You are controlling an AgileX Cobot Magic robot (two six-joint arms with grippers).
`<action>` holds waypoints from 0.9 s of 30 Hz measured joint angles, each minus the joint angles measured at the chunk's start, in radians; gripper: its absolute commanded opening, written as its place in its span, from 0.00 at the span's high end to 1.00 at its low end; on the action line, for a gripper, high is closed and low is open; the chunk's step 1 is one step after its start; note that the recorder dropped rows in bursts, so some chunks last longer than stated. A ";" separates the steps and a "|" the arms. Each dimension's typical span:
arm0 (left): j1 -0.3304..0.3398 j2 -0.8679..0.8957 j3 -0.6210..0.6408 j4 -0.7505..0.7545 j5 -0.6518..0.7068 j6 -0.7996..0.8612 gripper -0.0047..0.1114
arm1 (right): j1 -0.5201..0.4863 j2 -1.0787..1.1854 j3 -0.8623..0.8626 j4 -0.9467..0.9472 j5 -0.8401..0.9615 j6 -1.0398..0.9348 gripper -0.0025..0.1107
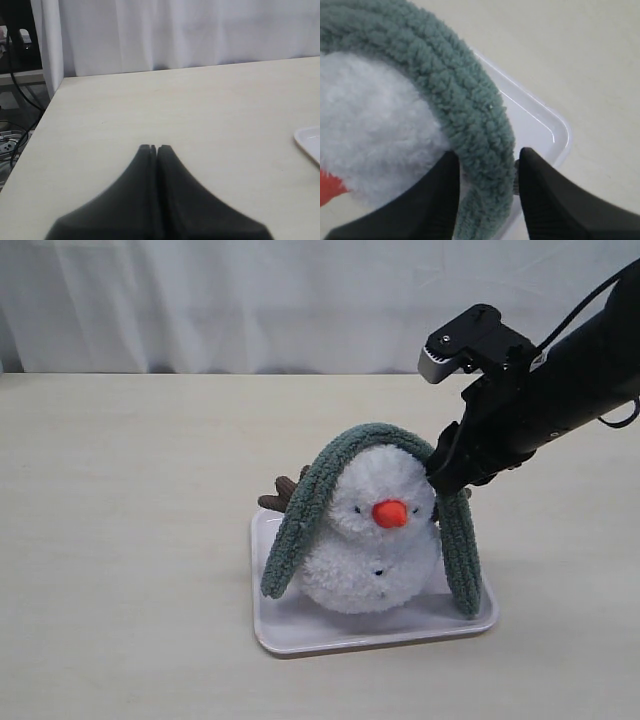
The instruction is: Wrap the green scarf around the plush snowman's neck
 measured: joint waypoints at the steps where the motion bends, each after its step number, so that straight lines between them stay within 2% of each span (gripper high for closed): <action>1: 0.000 0.000 0.000 0.000 0.000 0.000 0.96 | 0.000 0.002 0.000 0.003 -0.002 -0.002 0.65; 3: 0.000 0.000 0.000 0.000 0.000 0.000 0.96 | 0.000 0.012 0.000 0.028 -0.002 -0.010 0.68; 9: 0.000 0.000 0.000 0.000 0.000 0.000 0.96 | 0.000 0.047 0.000 0.066 -0.004 -0.045 0.94; 18: 0.000 0.000 0.000 0.000 0.000 0.000 0.96 | 0.008 0.026 -0.004 0.088 -0.013 -0.061 0.94; 27: 0.000 0.000 0.000 0.000 0.000 0.000 0.96 | 0.008 0.016 -0.006 0.101 -0.083 0.064 0.94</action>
